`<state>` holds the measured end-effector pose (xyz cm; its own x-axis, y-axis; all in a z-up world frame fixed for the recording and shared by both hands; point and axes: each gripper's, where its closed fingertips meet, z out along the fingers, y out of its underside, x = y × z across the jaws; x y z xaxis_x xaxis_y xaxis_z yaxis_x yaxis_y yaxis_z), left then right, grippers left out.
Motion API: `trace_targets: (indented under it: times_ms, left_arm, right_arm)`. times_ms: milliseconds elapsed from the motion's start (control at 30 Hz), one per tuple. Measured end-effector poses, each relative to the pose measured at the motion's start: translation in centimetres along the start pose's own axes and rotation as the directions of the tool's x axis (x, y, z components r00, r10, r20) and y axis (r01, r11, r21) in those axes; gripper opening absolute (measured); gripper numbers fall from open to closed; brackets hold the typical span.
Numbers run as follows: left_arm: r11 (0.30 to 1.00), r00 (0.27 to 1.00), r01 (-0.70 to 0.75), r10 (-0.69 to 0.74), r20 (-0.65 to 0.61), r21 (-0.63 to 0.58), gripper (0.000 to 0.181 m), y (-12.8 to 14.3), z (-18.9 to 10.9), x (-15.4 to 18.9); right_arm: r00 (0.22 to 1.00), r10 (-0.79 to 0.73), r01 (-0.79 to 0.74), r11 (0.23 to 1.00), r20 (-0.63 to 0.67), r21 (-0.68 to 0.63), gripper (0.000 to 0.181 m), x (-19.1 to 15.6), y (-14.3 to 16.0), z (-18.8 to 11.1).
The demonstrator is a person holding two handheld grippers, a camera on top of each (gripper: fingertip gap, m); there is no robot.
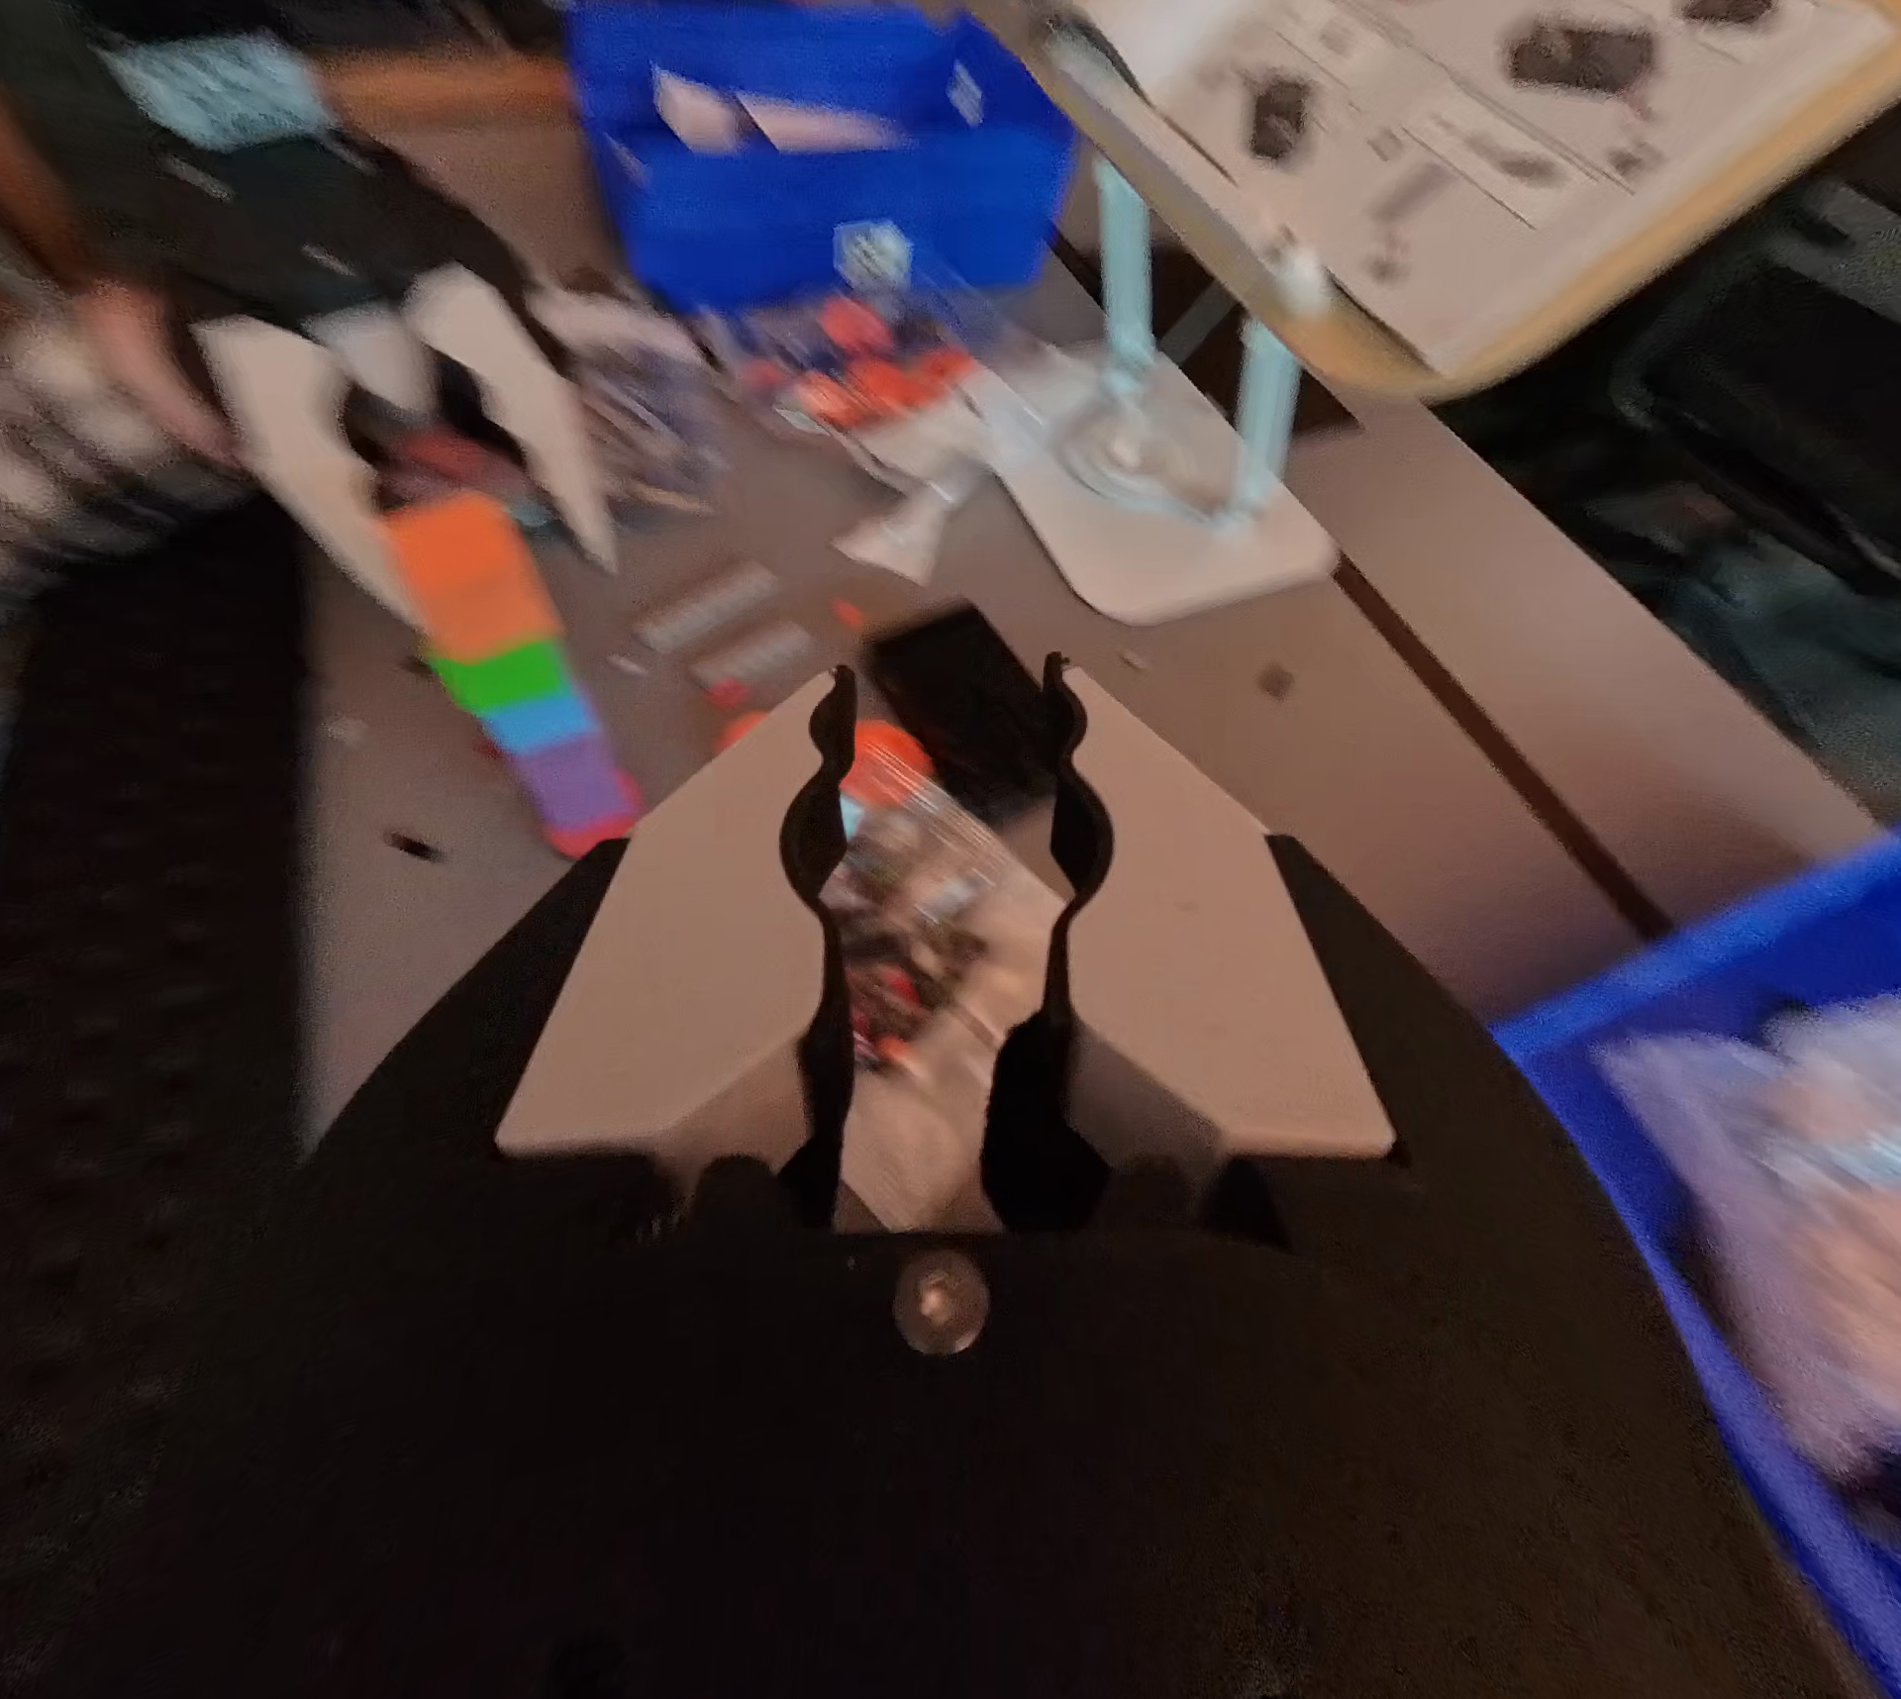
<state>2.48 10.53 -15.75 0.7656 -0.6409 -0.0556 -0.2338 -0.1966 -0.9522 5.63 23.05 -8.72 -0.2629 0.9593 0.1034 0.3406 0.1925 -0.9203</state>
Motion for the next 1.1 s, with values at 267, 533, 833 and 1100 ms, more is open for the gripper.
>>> trace_targets:
  times_ms: [267,533,833,1100]
  left_arm:
    - [1.0,1.0,0.008,-0.008,0.009,0.0,0.044,0.1,-0.2,-0.3]
    - [1.0,1.0,0.019,-0.019,0.009,0.001,0.044,0.3,-0.3,-0.7]
    - [1.0,1.0,0.018,-0.018,0.005,-0.001,0.044,0.4,-0.2,-0.7]
    - [1.0,1.0,0.018,-0.018,0.006,-0.003,0.044,0.4,-0.1,-0.8]
  right_arm:
    - [0.976,-0.117,-0.016,0.799,-0.181,-0.601,0.05,11.4,9.2,2.1]
    - [0.97,-0.031,-0.176,0.597,-0.241,-0.783,0.053,15.2,15.7,5.7]
    - [0.962,-0.058,-0.194,0.54,-0.267,-0.819,0.034,16.7,18.0,7.0]
    - [0.977,-0.015,-0.127,0.758,-0.212,-0.639,0.032,13.6,12.0,6.8]
